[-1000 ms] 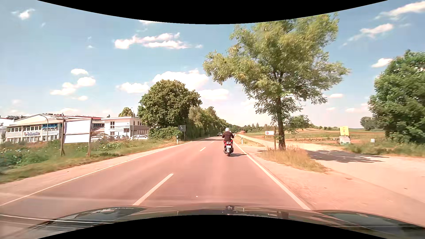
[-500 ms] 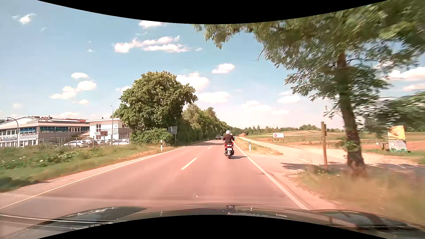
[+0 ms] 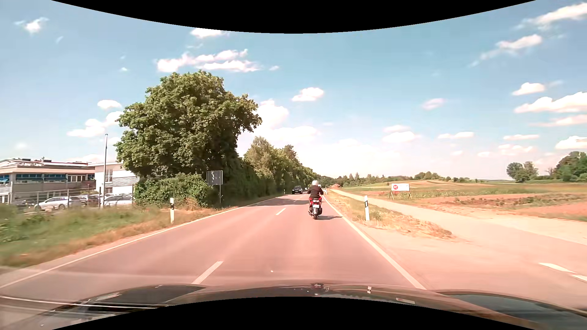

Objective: Follow the waypoints while adhering to traffic rules and regulations

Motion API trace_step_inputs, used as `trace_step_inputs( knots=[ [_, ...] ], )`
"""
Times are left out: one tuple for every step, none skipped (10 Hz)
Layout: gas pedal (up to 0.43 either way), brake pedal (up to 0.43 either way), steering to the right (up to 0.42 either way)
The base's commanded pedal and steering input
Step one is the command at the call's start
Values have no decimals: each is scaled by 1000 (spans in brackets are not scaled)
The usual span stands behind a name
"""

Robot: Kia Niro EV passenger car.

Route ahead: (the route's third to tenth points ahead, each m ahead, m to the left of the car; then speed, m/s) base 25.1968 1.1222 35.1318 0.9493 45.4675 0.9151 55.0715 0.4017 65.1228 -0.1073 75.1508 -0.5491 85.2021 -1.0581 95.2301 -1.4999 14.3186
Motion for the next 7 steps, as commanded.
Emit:
trace_step_inputs(
  knots=[
    [260, 12, 6],
    [248, 12, 6],
    [220, 12, 6],
    [197, 12, 6],
    [189, 12, 6],
    [189, 12, 6],
    [189, 12, 6]
  ],
)
